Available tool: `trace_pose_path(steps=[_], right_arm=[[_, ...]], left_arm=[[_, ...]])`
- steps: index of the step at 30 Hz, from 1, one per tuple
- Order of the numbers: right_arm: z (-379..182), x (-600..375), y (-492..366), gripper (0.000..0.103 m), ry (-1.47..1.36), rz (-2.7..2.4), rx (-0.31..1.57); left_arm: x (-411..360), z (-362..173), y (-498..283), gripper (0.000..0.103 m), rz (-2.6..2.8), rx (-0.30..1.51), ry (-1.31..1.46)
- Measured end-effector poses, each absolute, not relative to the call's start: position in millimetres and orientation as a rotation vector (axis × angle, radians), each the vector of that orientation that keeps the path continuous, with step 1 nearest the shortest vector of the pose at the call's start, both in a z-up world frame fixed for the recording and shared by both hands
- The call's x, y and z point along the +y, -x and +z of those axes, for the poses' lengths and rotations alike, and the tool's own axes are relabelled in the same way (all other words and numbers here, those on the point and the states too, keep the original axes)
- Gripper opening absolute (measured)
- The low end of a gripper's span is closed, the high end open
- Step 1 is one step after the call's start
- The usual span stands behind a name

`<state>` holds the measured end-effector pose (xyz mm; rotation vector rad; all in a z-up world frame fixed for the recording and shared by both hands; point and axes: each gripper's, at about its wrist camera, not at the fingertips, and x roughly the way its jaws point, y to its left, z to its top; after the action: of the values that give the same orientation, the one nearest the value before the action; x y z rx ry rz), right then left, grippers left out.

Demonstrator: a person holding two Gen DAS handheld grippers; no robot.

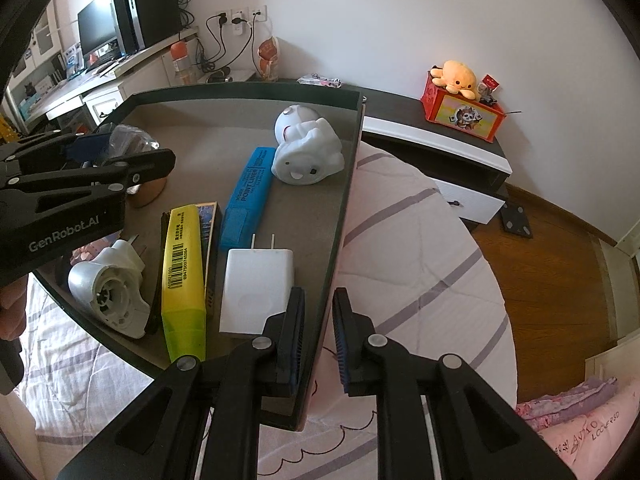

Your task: Organize rigid objects

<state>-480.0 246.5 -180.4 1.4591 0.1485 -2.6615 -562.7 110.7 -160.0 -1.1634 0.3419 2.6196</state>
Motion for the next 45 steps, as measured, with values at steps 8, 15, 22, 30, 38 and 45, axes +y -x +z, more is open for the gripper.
trace_pose_path(steps=[8,15,22,30,38,45], right_arm=[[-181,246,480,0.016,-1.461,-2.661,0.141],[-180,244,478,0.016,-1.467,-2.663,0.138],[-163,238,468,0.027,-1.418,-2.719,0.171],[-114,209,446,0.088,-1.173,-2.8,0.212],[-89,200,434,0.103,-0.998,-2.909,0.217],[-84,184,417,0.103,-0.966,-2.912,0.256]], left_arm=[[108,-154,557,0.077,2.662,0.322,1.087],[103,-144,546,0.1,2.687,0.337,1.045],[86,-135,530,0.103,2.698,0.28,1.053],[65,-126,514,0.103,2.728,0.234,1.038],[44,-123,494,0.103,2.737,0.187,1.054],[32,-116,476,0.103,2.755,0.085,1.023]])
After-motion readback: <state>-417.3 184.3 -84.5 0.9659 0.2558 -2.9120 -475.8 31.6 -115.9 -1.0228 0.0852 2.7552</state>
